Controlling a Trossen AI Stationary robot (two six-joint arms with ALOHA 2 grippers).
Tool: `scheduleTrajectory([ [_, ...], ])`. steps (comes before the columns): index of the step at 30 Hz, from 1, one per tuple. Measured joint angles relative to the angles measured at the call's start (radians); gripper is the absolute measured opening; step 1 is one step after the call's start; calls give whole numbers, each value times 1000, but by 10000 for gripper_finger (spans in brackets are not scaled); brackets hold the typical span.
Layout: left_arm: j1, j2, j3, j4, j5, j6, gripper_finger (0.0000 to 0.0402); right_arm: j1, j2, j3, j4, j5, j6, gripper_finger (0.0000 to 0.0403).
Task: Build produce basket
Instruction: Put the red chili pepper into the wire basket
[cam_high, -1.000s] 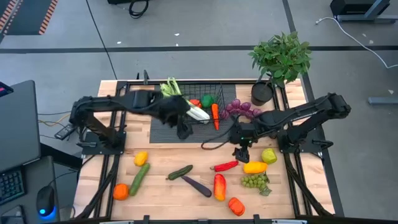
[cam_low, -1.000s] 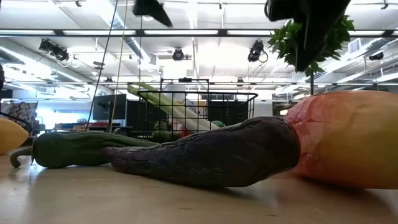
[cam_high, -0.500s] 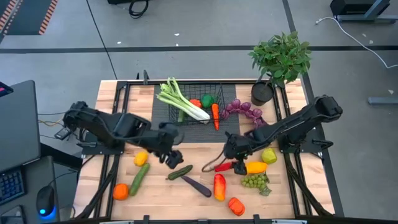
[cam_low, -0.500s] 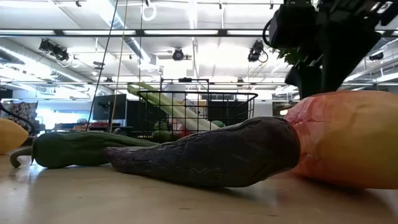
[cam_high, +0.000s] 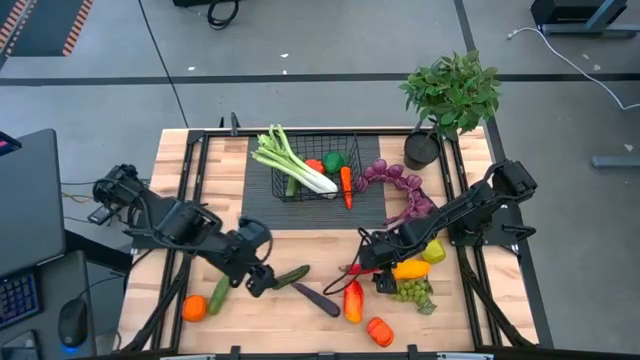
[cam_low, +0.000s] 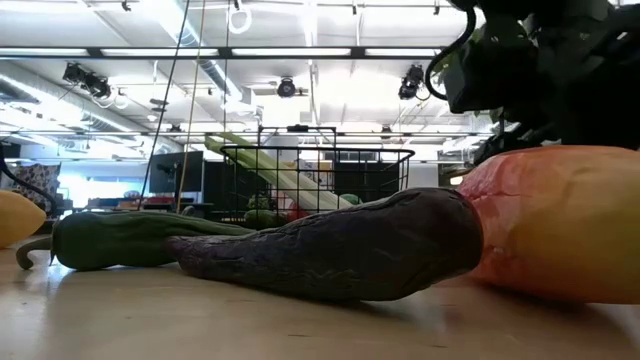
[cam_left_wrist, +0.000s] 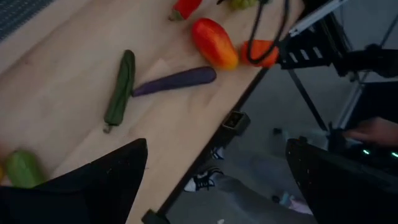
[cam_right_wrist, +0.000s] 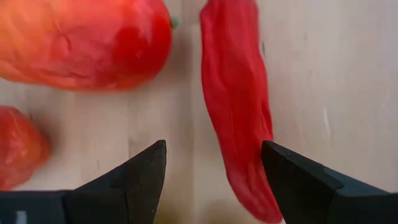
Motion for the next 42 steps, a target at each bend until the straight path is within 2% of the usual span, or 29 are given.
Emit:
scheduleTrajectory([
  [5, -14, -9, 0, -7, -51, 10, 389, 0, 12, 0, 9, 12, 16, 268],
  [10, -16, -9, -1, -18, -86, 14, 389, -6, 11, 0, 13, 70, 14, 262],
  [20, -6, -9, -1, -19, -118, 108, 389, -18, 11, -36, 20, 97, 19, 192],
  [25, -6, -9, -1, -18, -155, 112, 389, -18, 11, -57, 35, 91, 16, 183],
  [29, -6, -9, -1, -18, -158, 111, 389, -28, 10, -60, 23, 47, 19, 175],
  [33, -6, -8, -1, -18, -161, 111, 389, -50, 9, -16, -12, 22, 21, 139],
  [39, 3, -8, -1, -17, -214, 103, 389, -102, 8, 72, -13, 27, -96, 52],
  [42, 16, -8, -1, -17, -216, 61, 389, -150, 8, 142, -73, 25, -146, 13],
])
